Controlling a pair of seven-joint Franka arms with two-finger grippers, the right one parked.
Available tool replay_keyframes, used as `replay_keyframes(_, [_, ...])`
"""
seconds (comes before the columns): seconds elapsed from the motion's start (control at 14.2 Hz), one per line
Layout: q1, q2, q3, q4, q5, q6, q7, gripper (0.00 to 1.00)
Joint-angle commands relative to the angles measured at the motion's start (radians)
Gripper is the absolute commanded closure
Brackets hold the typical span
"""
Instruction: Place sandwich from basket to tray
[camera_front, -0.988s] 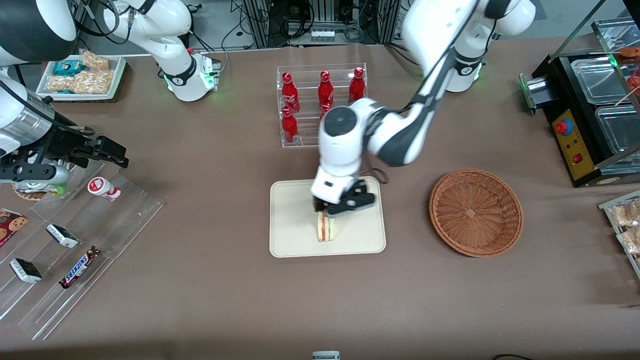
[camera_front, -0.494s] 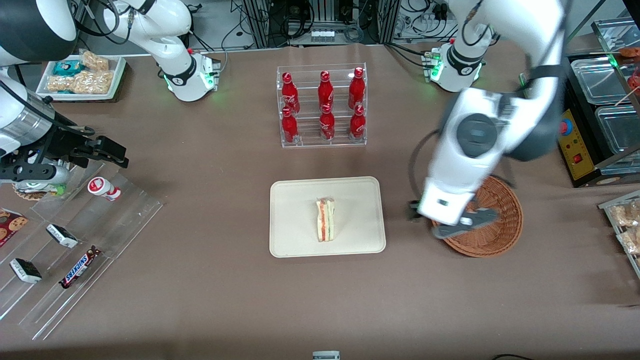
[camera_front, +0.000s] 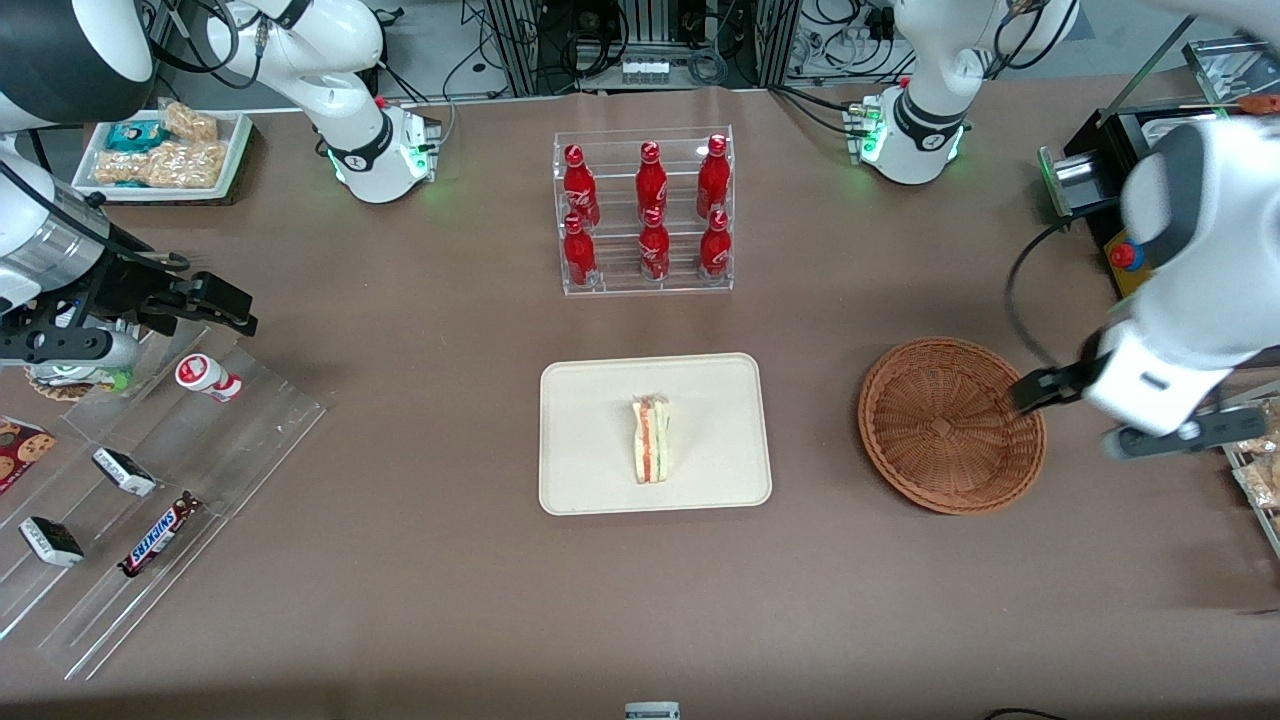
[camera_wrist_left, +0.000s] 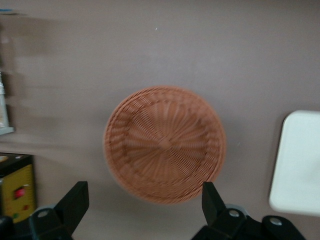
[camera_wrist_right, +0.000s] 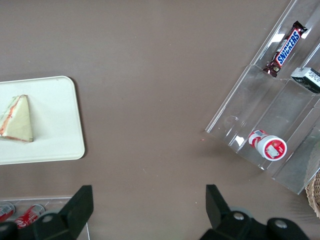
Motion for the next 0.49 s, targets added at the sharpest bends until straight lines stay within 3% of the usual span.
replay_keyframes(0.0, [0.045, -0.088, -0.015, -0.036, -0.006, -0.081, 0.146, 0.0])
replay_keyframes(0.42, [0.173, -0.196, -0.075, -0.07, -0.019, -0.089, 0.338, 0.0])
